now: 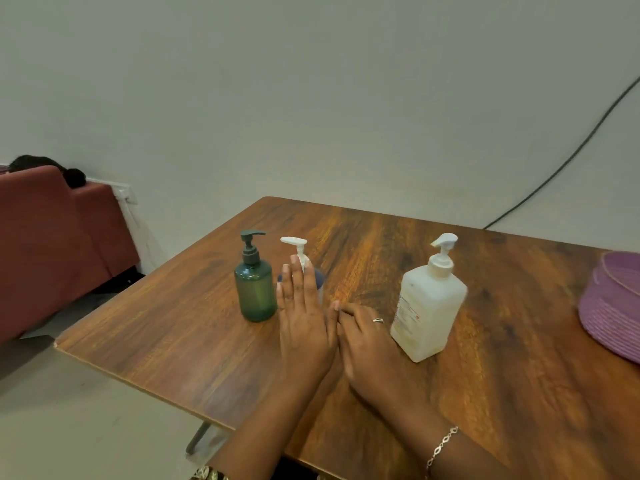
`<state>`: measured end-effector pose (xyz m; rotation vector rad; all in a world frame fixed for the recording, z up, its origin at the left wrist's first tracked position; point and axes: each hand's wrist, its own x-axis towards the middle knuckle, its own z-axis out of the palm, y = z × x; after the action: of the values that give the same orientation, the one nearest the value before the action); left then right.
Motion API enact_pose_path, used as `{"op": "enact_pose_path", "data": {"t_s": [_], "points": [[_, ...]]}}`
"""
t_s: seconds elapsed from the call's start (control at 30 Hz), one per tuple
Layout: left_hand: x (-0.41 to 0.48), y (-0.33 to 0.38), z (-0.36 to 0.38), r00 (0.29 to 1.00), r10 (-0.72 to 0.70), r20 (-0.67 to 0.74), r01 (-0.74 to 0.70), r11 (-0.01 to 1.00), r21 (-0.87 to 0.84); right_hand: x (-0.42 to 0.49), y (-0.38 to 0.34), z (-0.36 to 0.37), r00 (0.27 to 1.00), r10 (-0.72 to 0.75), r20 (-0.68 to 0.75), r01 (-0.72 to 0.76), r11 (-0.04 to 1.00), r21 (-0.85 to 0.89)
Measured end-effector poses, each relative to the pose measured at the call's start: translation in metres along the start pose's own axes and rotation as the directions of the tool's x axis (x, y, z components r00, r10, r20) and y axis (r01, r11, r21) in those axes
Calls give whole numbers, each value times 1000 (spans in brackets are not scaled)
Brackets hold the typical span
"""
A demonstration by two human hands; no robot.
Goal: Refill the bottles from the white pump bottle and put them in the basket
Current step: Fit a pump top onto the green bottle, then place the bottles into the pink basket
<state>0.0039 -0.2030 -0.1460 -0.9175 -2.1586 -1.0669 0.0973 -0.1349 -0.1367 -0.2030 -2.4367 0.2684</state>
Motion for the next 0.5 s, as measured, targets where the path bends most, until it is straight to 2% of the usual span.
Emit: {"op": "enact_pose_path", "data": {"t_s": [0.13,0.37,0.5], "points": [[-8,25,13,994,46,101,-33,991,-127,-16,18,-23,998,24,-61,-28,997,-67],[-19,74,29,971,43,235,39,942,-334,-46,51,-59,976,143,-163,-155,986,-61],[-18,94,37,949,-2,316,156,873,-463,-53,66,-78,907,325,-269,-325,945,44]]}}
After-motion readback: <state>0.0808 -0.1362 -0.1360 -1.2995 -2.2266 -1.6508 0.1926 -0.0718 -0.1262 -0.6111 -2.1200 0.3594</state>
